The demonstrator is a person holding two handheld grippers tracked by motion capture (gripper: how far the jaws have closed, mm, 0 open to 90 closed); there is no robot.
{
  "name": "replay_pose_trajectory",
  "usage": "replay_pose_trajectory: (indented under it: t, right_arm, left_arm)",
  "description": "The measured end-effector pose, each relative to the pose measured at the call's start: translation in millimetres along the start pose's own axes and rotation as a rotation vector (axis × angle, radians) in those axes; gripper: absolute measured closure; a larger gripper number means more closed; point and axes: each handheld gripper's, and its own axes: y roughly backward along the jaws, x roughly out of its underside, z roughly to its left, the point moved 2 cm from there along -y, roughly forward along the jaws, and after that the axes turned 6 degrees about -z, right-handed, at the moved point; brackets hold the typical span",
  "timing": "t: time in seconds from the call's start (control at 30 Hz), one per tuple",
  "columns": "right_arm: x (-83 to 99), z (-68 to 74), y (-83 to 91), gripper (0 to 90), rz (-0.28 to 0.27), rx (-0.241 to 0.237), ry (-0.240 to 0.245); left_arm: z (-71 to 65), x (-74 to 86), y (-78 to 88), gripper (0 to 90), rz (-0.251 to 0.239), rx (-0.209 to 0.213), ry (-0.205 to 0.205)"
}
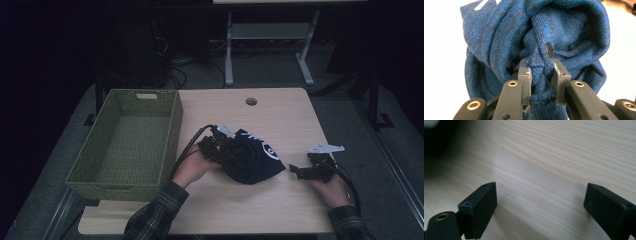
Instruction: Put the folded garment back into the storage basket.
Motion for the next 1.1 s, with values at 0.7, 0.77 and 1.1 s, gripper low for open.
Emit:
replay_pose_trajectory:
  t: [0.7, 0.77, 1.1]
  right_arm:
    - [0.0, 0.0, 0.0, 10.9, -0.001, 0.0, 0.0]
    - [0.0, 0.0, 0.1, 10.9, -0.001, 0.001, 0.0]
    - [0.0, 0.0, -0.1, 10.9, -0.001, -0.001, 0.001]
  left_arm:
    - [6.7, -31.6, 52.5, 72.4, -0.028, -0.03, -0.023]
    - [9.4, -34.3, 62.1, 72.4, -0.031, -0.041, -0.029]
    - [21.6, -33.9, 94.3, 72.4, -0.05, -0.087, -0.008]
